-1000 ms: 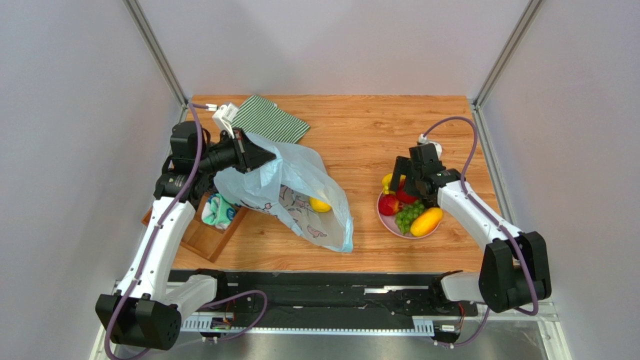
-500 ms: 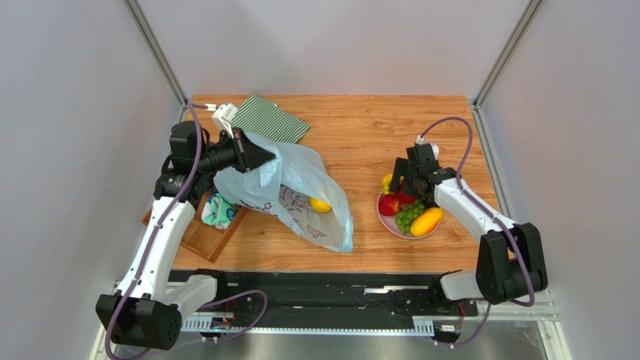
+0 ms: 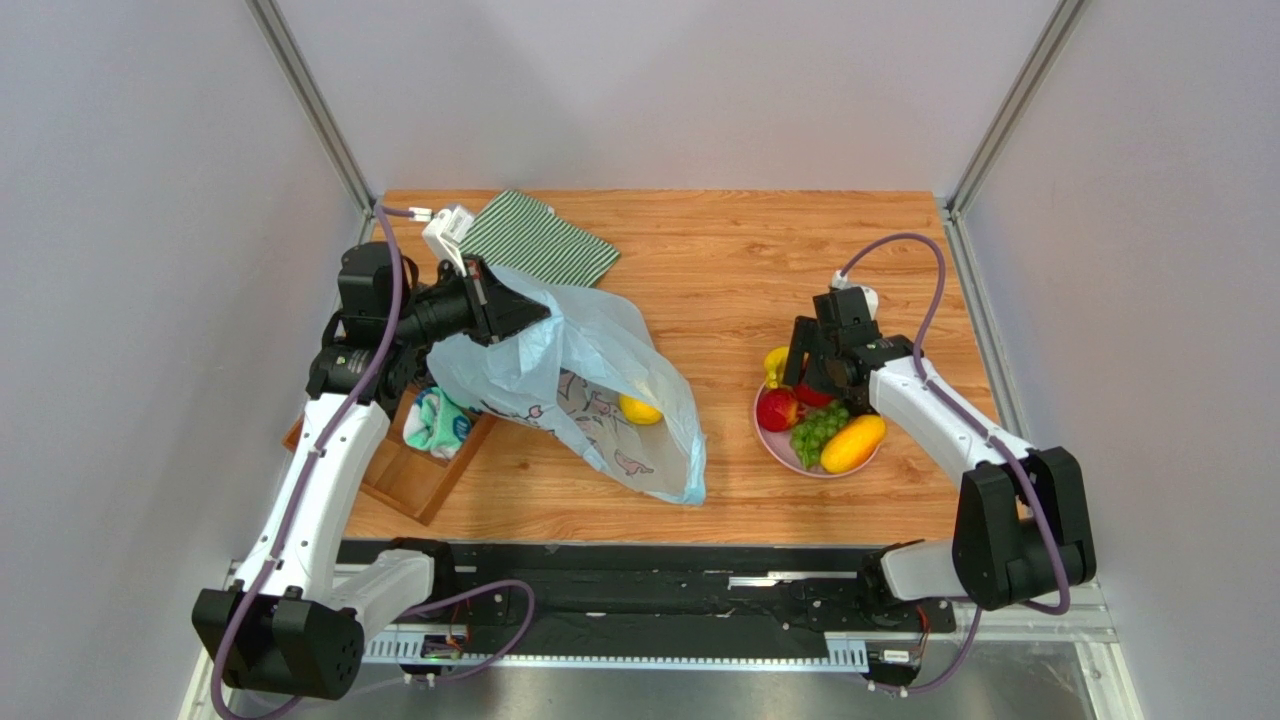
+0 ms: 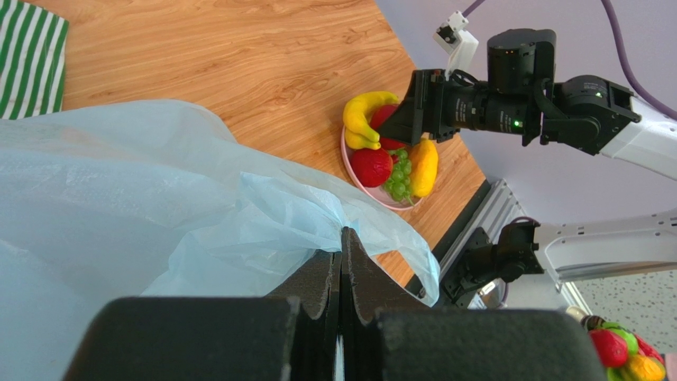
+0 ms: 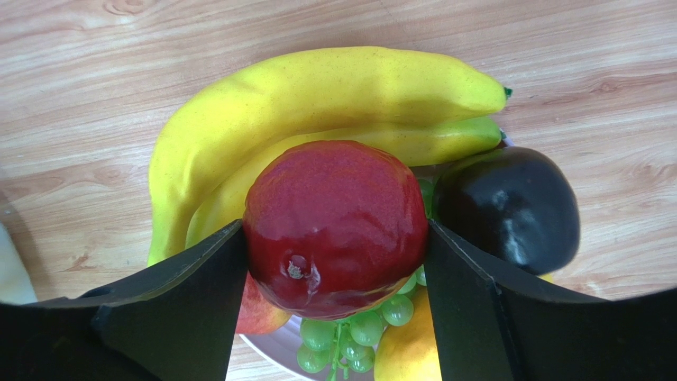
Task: Place the fruits into the plastic bag
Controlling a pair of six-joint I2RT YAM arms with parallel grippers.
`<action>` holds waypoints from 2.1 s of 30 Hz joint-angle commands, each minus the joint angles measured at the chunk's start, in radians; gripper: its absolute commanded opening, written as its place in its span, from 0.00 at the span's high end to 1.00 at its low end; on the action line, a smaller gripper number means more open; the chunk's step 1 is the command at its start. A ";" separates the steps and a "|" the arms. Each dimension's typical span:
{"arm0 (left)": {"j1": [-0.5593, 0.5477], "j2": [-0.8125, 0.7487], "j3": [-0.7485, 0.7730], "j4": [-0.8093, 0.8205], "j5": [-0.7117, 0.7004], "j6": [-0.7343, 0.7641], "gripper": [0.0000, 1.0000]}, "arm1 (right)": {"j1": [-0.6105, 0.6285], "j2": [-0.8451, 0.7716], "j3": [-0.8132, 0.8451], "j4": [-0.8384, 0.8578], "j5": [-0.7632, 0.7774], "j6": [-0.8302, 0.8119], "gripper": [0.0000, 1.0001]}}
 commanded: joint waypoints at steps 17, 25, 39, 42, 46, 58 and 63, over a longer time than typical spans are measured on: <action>0.009 0.009 -0.009 0.047 0.050 -0.012 1.00 | 0.109 -0.455 0.050 0.080 -0.242 -0.053 0.49; 0.009 0.010 -0.009 0.050 0.053 -0.010 1.00 | 0.537 -0.463 0.061 0.242 -0.330 -0.113 0.50; 0.009 0.006 -0.007 0.047 0.055 -0.007 1.00 | 0.809 -0.057 0.214 0.169 -0.030 -0.107 0.53; 0.009 0.006 -0.007 0.052 0.061 -0.009 1.00 | 0.809 0.003 0.266 0.092 0.105 -0.088 0.53; 0.009 0.003 -0.012 0.069 0.082 -0.016 1.00 | 0.804 0.093 0.329 0.040 0.269 -0.047 0.52; 0.009 0.033 -0.043 0.176 0.193 -0.098 1.00 | 0.761 0.325 0.438 0.288 0.186 -0.027 0.48; 0.009 0.033 -0.055 0.217 0.216 -0.125 1.00 | 0.749 0.413 0.424 0.390 0.118 0.011 0.46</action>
